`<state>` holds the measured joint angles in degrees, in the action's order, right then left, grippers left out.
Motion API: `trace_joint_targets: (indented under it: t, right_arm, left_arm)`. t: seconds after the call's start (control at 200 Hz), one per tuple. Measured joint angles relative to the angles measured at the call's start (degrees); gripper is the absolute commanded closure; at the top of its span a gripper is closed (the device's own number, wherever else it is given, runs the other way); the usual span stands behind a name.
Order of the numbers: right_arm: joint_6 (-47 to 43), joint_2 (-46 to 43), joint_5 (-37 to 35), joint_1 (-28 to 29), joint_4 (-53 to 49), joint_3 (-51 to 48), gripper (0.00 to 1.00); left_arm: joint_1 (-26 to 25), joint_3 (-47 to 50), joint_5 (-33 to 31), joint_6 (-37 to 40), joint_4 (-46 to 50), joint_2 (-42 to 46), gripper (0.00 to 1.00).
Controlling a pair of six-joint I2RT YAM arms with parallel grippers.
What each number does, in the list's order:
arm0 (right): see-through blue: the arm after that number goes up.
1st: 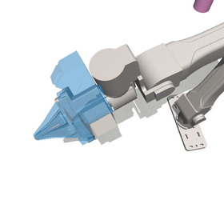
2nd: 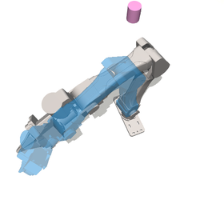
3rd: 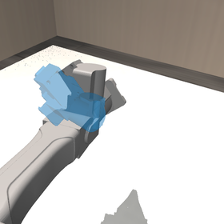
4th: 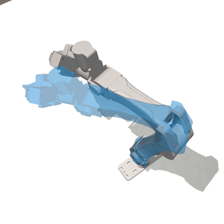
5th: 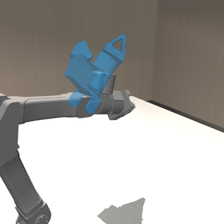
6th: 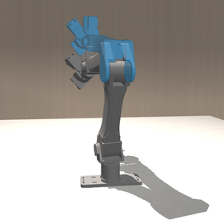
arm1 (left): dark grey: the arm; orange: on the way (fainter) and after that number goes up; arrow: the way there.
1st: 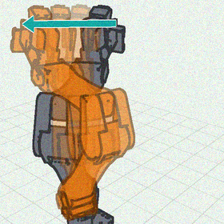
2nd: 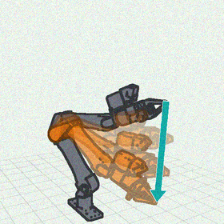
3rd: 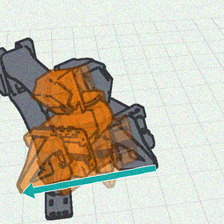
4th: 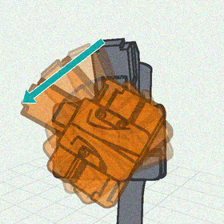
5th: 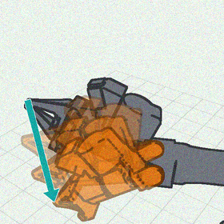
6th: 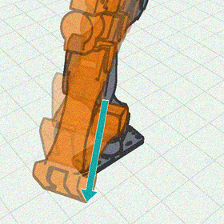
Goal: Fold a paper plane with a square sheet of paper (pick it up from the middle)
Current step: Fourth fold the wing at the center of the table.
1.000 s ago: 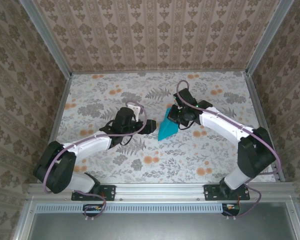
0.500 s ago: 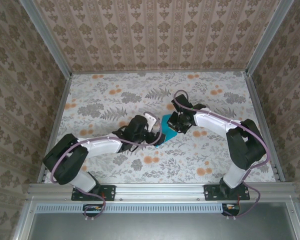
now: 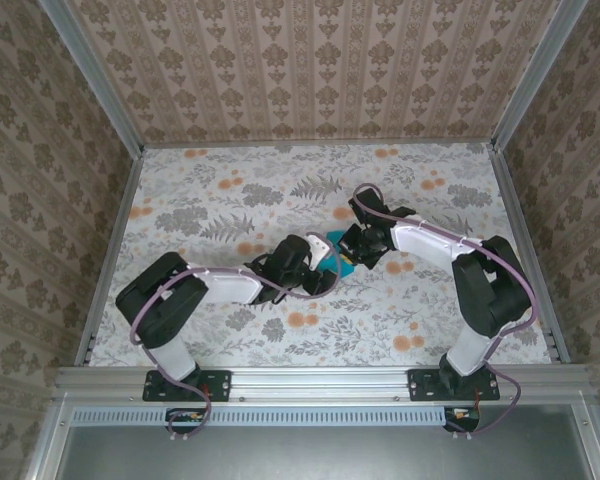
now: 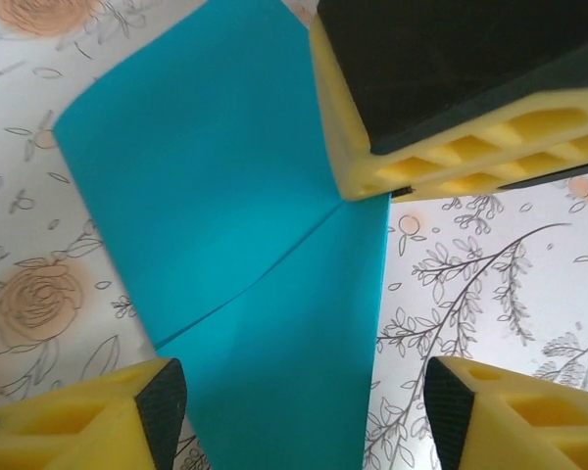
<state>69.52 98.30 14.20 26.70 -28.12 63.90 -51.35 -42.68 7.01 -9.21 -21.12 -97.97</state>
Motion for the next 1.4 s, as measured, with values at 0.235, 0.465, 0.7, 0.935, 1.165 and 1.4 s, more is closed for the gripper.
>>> trace_joint_targets:
  t: [0.235, 0.465, 0.7, 0.935, 1.165, 1.4]
  right_arm:
    - [0.17, 0.35, 1.57, -0.74, 0.02, 0.0, 0.93]
    - [-0.33, 1.07, 3.89, -1.07, 0.09, 0.02, 0.59]
    - [-2.82, 1.66, 5.84, -2.12, 0.28, 0.02, 0.32]
    - [-8.41, -1.77, 5.99, -6.38, 1.33, -0.44, 0.23]
    - [-16.74, -8.92, 6.86, -10.16, 7.3, -6.47, 0.21]
    - [-24.2, -10.99, 11.74, -11.34, 16.06, -13.9, 0.29]
  left_arm:
    - [0.0, -1.07, -0.76, 1.22, -0.35, -2.73, 0.6]
    - [0.02, -1.14, -1.27, 1.57, -0.42, -2.8, 0.78]
    - [0.35, -1.14, -0.7, 1.53, -0.44, -2.82, 0.84]
    - [0.44, -1.16, 0.57, 1.51, -0.37, -2.82, 0.9]
    - [0.63, -4.0, 2.84, 0.57, 2.69, -3.65, 0.94]
    - [1.25, -9.2, 5.55, -1.97, 9.99, -5.51, 0.96]
